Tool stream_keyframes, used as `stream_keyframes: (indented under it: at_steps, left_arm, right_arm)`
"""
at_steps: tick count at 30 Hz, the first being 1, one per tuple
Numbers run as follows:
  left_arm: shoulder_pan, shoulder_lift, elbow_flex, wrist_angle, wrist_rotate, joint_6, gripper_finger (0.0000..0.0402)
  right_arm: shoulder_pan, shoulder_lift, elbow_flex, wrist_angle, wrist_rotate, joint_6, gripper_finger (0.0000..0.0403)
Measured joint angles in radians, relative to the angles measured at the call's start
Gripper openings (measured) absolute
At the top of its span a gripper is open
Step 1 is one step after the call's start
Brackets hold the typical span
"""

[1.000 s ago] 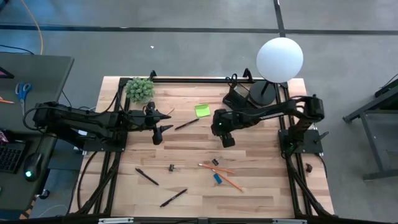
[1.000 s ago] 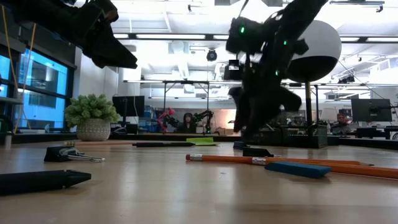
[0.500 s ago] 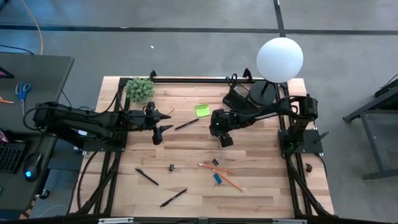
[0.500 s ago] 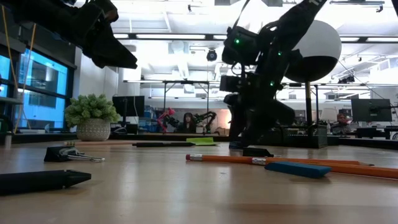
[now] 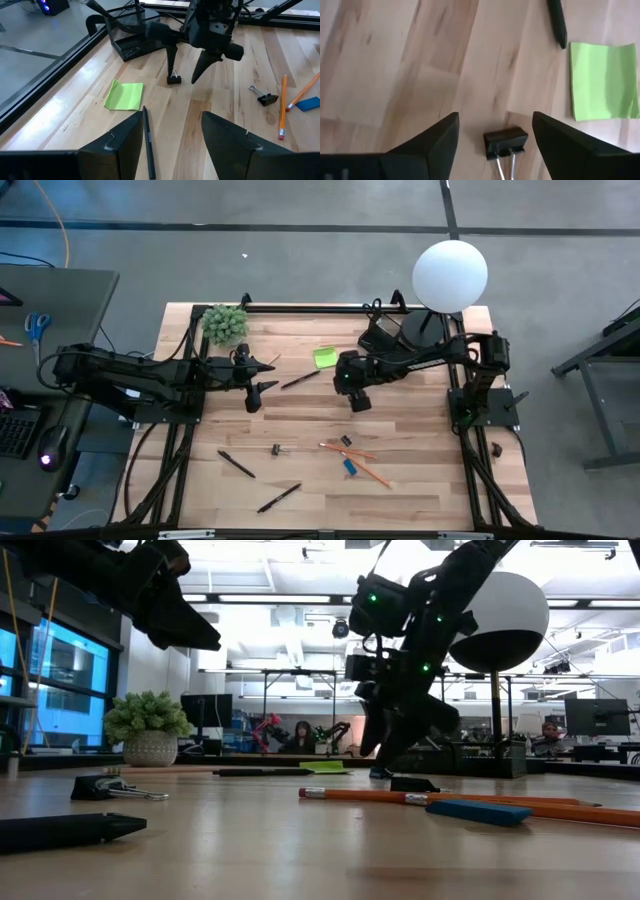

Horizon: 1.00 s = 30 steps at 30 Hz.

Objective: Pick and place office supplies into organizer
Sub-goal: Put the black binder clip into the black desk organizer

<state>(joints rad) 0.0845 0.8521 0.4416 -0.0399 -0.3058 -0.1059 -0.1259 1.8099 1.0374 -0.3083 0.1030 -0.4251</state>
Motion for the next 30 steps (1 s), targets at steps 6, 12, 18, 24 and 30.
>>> stream_keyframes:
  at_steps: [6,12,18,24,30]
  left_arm:
    - [0.0,0.0,0.0,0.0,0.0,0.0,0.0189]
    - [0.0,0.0,0.0,0.0,0.0,0.0,0.0188]
    - [0.0,0.0,0.0,-0.005,0.0,0.0,0.0188]
    - [0.0,0.0,0.0,-0.008,0.0,0.0,0.0189]
    - [0.0,0.0,0.0,-0.011,0.0,0.0,0.0189]
  right_arm:
    - [-0.053,0.0,0.0,0.02,-0.095,-0.023,0.0235]
    - [-0.098,0.002,0.001,0.009,-0.159,-0.03,0.0221]
    - [-0.123,0.004,0.001,0.006,-0.235,-0.032,0.0211]
    - [-0.123,0.025,-0.004,0.027,-0.225,-0.032,0.0212]
    - [-0.123,0.064,-0.004,0.011,-0.218,-0.029,0.0213]
